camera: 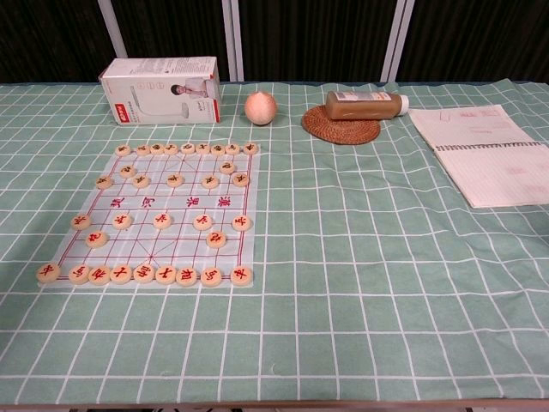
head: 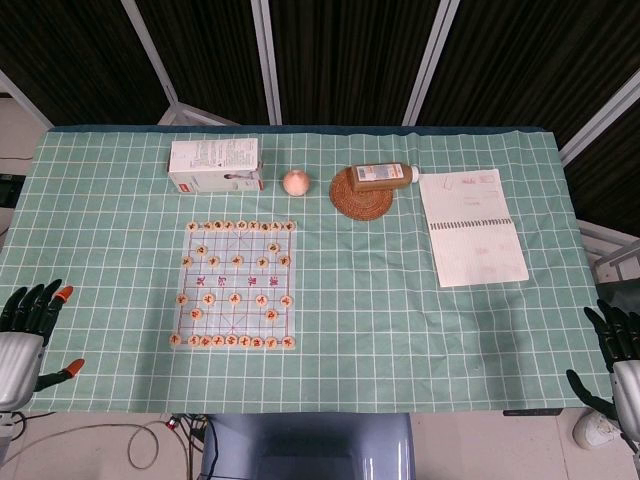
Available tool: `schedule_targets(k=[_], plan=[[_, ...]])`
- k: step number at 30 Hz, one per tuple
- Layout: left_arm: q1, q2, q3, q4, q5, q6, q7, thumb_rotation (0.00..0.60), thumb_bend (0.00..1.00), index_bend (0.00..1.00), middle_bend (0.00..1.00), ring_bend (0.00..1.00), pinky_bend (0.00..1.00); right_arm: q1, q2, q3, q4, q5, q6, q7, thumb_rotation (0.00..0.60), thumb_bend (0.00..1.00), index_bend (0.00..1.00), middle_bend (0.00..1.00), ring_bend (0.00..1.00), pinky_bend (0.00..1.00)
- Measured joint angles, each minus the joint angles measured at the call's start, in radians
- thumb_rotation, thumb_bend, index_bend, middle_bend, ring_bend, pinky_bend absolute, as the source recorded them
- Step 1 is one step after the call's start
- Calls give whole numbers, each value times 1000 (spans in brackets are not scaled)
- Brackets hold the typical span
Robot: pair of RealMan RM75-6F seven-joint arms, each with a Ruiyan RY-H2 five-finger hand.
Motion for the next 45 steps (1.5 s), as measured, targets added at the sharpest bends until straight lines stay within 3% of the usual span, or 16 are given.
schedule_targets(k=[42, 45], plan=[[-6, 3, -2, -31, -27, -27, 33, 600, 0, 0, 0, 0, 0, -2, 16, -13, -5, -4, -8, 53, 600, 368, 0, 0, 0, 0], [-12, 8, -5, -40, -35, -37, 47, 600, 0, 0, 8, 13, 61, -2, 17, -13, -7, -2, -10, 55, 600, 369, 0, 0, 0, 0]])
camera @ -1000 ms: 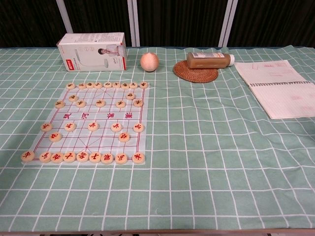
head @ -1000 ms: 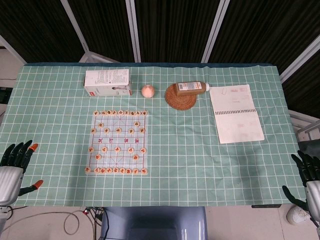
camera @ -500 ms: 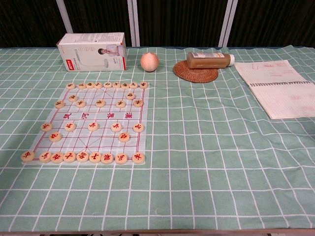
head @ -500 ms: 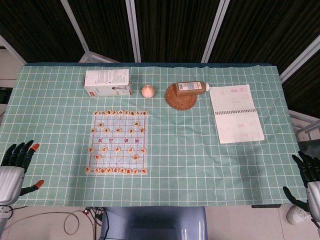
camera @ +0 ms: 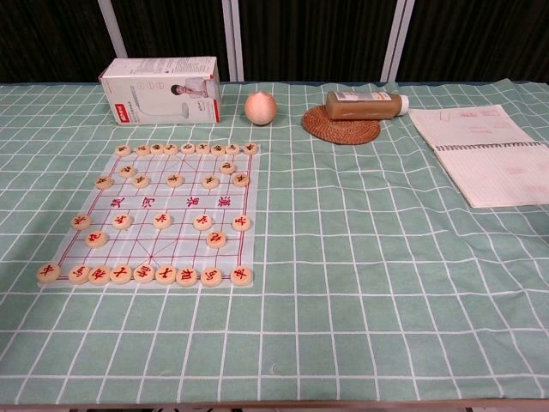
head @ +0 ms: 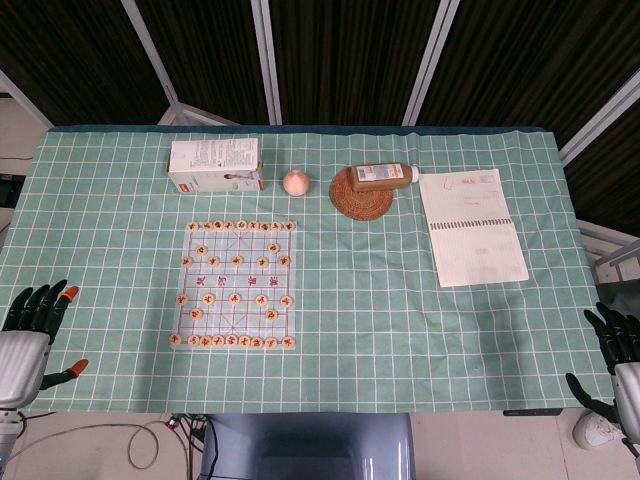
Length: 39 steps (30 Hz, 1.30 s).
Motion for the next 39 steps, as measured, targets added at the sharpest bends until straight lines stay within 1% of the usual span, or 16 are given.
schedule_targets(k=[1, 2, 4, 5, 7, 9, 10, 12, 13, 15, 17, 22, 26, 29, 35, 39], plan=[[-3, 1, -2, -4, -3, -3, 6, 600, 0, 0, 37, 45, 122, 0, 0, 0, -1, 1, -1, 1, 600, 369, 0, 0, 0, 0], [-8, 3, -6, -9, -6, -8, 14, 600, 0, 0, 60, 69, 158, 0, 0, 0, -1, 2, -2, 1, 600, 369, 0, 0, 0, 0], [-16, 4, -13, -16, -9, -16, 29, 600, 0, 0, 199, 204, 305, 1, 1, 0, -2, 4, -5, 3, 600, 368, 0, 0, 0, 0], [-21, 4, -17, -19, -11, -20, 38, 600, 0, 1, 258, 261, 357, 1, 1, 0, -2, 5, -6, 4, 600, 368, 0, 0, 0, 0], [-37, 4, -30, -25, -15, -32, 60, 600, 1, 37, 431, 426, 500, 2, 2, 1, -3, 7, -8, 6, 600, 368, 0, 0, 0, 0], [-58, 2, -45, -30, -20, -49, 83, 600, 6, 121, 582, 563, 617, 2, 3, 1, -4, 8, -8, 6, 600, 369, 0, 0, 0, 0], [-67, 0, -52, -32, -23, -58, 91, 600, 14, 198, 695, 664, 698, 2, 3, 1, -4, 8, -8, 7, 600, 369, 0, 0, 0, 0], [-88, -4, -65, -38, -32, -83, 102, 600, 30, 312, 861, 814, 812, 2, 3, 1, -4, 10, -10, 7, 600, 369, 0, 0, 0, 0], [-98, -6, -71, -41, -39, -98, 107, 600, 48, 357, 918, 866, 855, 2, 3, 2, -4, 11, -11, 8, 600, 369, 0, 0, 0, 0], [-124, -12, -84, -49, -66, -139, 116, 600, 82, 395, 975, 918, 902, 3, 3, 2, -4, 14, -14, 9, 600, 369, 0, 0, 0, 0], [-149, -19, -98, -58, -107, -183, 129, 600, 109, 411, 997, 946, 929, 3, 4, 2, -6, 18, -17, 11, 600, 369, 0, 0, 0, 0], [-212, -39, -132, -65, -227, -282, 179, 600, 135, 453, 1000, 989, 967, 4, 6, 3, -9, 21, -21, 18, 600, 369, 0, 0, 0, 0], [-275, -56, -153, -59, -348, -379, 230, 600, 161, 453, 1000, 1000, 976, 5, 8, 3, -12, 26, -27, 26, 600, 369, 0, 0, 0, 0], [-322, -77, -163, -39, -410, -428, 281, 600, 170, 449, 1000, 1000, 977, 6, 10, 3, -15, 34, -32, 33, 600, 369, 0, 0, 0, 0], [-393, -138, -173, 38, -499, -478, 371, 600, 173, 449, 1000, 1000, 977, 6, 13, 5, -19, 38, -35, 39, 600, 369, 0, 0, 0, 0], [-433, -182, -176, 91, -543, -495, 400, 600, 228, 433, 1000, 1000, 977, 7, 11, 7, -17, 39, -35, 43, 600, 369, 0, 0, 0, 0]])
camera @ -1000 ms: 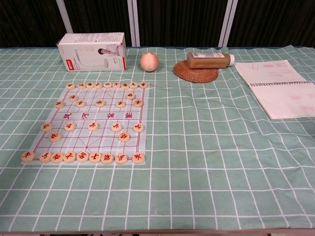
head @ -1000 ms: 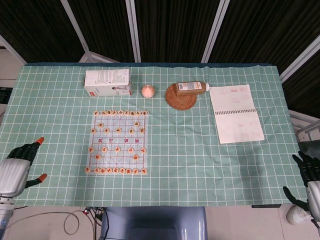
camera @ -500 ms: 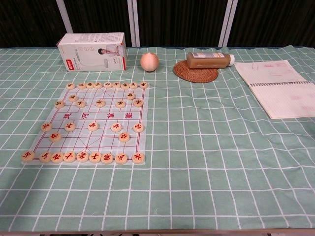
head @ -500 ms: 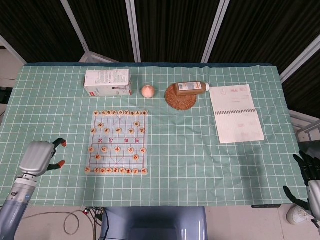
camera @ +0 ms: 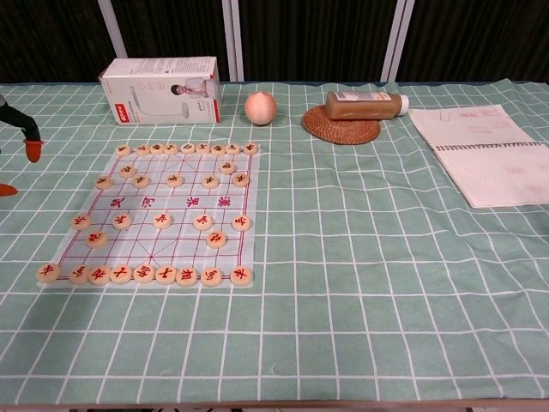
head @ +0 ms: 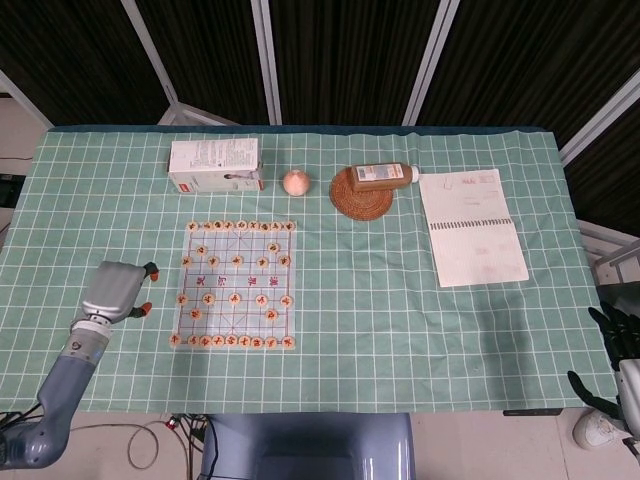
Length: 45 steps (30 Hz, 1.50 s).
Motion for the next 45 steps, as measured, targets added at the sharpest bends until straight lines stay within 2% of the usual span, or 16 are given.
schedule_targets(k=[17, 45], plan=[[-90, -150, 50, 167, -109, -53, 48, 600, 281, 437, 1000, 1000, 977, 2, -1, 6, 2, 4, 1, 33, 600, 369, 0, 0, 0, 0], [-144, -225, 88, 224, -160, -43, 42, 600, 281, 458, 1000, 1000, 977, 2, 5, 3, 2, 3, -4, 57, 600, 369, 0, 0, 0, 0]])
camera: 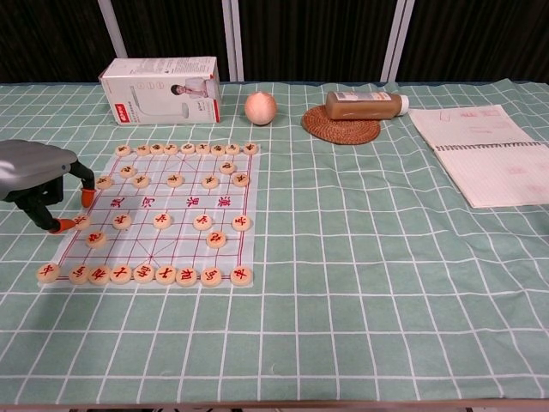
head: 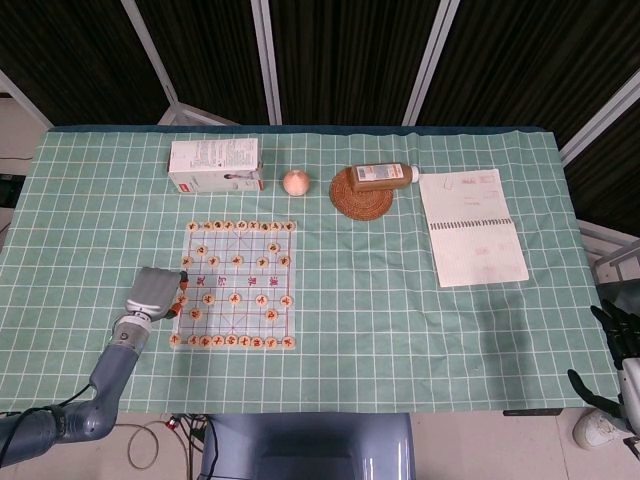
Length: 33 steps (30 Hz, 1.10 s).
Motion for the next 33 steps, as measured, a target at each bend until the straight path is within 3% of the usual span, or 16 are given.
schedule_targets(k=[33], plan=[[-16, -27, 25, 23, -3, 2, -16, 600, 285, 475, 1000, 1000, 977, -1, 5, -2, -6, 3, -4, 15, 600, 369, 0, 0, 0, 0]])
